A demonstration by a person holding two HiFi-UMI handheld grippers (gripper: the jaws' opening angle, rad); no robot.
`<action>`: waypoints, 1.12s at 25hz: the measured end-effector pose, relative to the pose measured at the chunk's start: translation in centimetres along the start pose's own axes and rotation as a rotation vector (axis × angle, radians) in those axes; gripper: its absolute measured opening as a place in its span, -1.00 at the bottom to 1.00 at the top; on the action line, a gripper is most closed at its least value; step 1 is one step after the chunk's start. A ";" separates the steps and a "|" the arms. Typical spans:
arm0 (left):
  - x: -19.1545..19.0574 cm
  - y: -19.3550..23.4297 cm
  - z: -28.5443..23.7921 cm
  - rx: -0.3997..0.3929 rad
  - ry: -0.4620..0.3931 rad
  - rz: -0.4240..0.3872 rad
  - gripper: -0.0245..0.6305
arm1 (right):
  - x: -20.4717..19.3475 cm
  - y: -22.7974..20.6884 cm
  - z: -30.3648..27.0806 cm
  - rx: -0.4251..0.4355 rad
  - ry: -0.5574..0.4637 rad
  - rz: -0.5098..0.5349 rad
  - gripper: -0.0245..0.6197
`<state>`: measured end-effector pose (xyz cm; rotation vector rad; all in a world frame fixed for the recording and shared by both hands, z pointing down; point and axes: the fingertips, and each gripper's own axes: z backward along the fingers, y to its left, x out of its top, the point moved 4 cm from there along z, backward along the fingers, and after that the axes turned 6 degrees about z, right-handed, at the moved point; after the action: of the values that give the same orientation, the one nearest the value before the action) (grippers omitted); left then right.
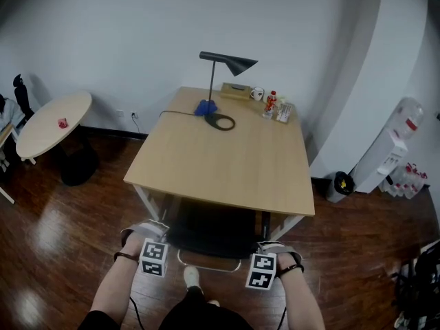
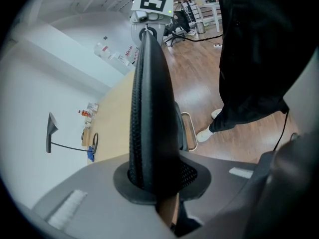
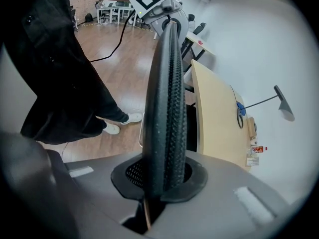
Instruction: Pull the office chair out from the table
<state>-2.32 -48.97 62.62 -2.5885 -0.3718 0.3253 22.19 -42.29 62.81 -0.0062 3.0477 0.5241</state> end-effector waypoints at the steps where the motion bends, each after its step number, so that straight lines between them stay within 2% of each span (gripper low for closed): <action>1: 0.1 -0.4 0.3 -0.001 0.002 0.002 -0.78 | 0.1 0.5 0.2 0.002 -0.002 0.003 -0.79; 12: 0.7 -5.2 2.8 0.000 0.009 0.019 -0.78 | 1.1 5.4 1.9 0.003 -0.004 0.003 -0.79; 28: 1.9 -9.3 5.3 -0.001 -0.001 0.007 -0.78 | 1.6 10.1 3.6 0.010 -0.002 -0.028 -0.79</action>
<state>-3.94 -38.24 62.59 -2.5909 -0.3634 0.3291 20.62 -31.52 62.72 -0.0483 3.0428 0.5071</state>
